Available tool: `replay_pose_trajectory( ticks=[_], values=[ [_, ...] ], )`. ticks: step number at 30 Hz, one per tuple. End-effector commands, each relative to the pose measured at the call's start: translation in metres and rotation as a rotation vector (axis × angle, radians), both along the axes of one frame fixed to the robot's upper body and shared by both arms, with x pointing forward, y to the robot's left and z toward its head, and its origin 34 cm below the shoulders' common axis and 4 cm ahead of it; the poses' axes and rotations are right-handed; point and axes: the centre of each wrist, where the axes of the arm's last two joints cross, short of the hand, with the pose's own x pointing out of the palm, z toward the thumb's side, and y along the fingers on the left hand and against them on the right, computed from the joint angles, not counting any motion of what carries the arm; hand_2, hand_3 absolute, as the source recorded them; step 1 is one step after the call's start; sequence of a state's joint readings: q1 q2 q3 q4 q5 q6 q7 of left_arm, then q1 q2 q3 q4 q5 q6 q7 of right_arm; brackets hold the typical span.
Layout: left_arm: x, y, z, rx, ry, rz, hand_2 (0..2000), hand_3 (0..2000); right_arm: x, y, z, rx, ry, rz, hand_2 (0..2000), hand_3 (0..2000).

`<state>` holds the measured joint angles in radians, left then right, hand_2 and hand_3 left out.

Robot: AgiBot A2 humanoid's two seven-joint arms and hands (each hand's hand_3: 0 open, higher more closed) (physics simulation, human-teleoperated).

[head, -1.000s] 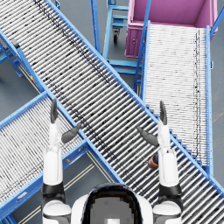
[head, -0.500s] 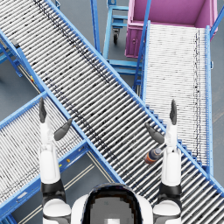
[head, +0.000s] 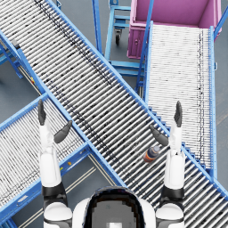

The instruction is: Pick up the oil and place it on the left assembly line, put the cola on the right, and keep Sprite still

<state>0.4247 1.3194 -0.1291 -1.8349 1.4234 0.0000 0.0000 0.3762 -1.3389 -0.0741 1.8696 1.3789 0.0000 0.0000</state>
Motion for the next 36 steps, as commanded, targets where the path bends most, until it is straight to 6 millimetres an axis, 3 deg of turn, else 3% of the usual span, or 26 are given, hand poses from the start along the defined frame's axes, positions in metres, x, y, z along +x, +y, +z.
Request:
replay_pose_trajectory(
  ticks=[1, 28, 34, 36],
  values=[
    [0.0, 0.0, 0.0, -0.001, 0.001, 0.0, 0, 0, 0.002, 0.001, 0.003, 0.0, -0.008, 0.002, 0, 0],
    [-0.002, -0.002, -0.002, -0.019, -0.002, -0.004, 0, 0, 0.0, -0.002, 0.002, 0.031, -0.013, -0.014, 0, 0],
    [-0.004, -0.002, -0.001, -0.022, -0.009, -0.002, 0, 0, -0.006, 0.001, -0.004, 0.035, 0.0, -0.006, 0, 0],
    [-0.005, -0.004, -0.002, -0.021, -0.008, -0.008, 0, 0, -0.011, 0.01, -0.009, 0.025, 0.012, 0.026, 0, 0]
  ],
)
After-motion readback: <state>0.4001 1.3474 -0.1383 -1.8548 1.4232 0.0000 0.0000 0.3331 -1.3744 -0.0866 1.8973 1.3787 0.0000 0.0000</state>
